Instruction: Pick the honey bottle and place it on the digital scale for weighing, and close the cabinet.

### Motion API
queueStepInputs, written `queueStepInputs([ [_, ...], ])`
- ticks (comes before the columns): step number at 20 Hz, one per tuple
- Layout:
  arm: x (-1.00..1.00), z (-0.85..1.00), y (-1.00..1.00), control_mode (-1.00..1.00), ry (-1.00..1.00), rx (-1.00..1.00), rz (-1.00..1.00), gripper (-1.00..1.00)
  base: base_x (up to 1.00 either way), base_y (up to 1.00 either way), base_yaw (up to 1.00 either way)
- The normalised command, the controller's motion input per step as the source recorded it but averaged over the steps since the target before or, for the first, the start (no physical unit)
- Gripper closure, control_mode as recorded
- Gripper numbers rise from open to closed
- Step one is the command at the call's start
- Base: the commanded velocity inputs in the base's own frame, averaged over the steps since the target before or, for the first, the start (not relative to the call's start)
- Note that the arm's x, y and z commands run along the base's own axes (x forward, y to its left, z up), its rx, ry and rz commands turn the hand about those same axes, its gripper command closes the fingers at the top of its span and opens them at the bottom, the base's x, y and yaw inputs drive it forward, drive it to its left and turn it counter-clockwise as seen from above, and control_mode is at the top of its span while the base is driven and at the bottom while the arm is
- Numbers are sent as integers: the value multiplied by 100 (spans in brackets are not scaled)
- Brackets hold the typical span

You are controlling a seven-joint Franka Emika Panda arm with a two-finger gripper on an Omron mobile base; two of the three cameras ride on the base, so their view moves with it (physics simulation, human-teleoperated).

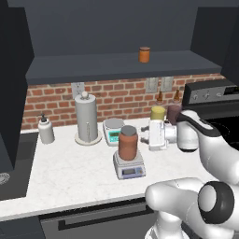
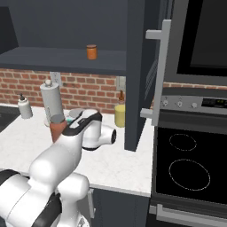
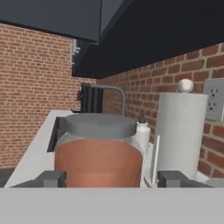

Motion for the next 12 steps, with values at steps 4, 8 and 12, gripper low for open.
queueStepInputs([
  [4, -48, 7, -9, -100, -16, 0, 0, -100, 0, 0, 0],
  [8, -62, 20, -7, -100, -29, 1, 0, -100, 0, 0, 0],
  [12, -59, 20, -16, -100, -38, 5, -2, -100, 0, 0, 0],
])
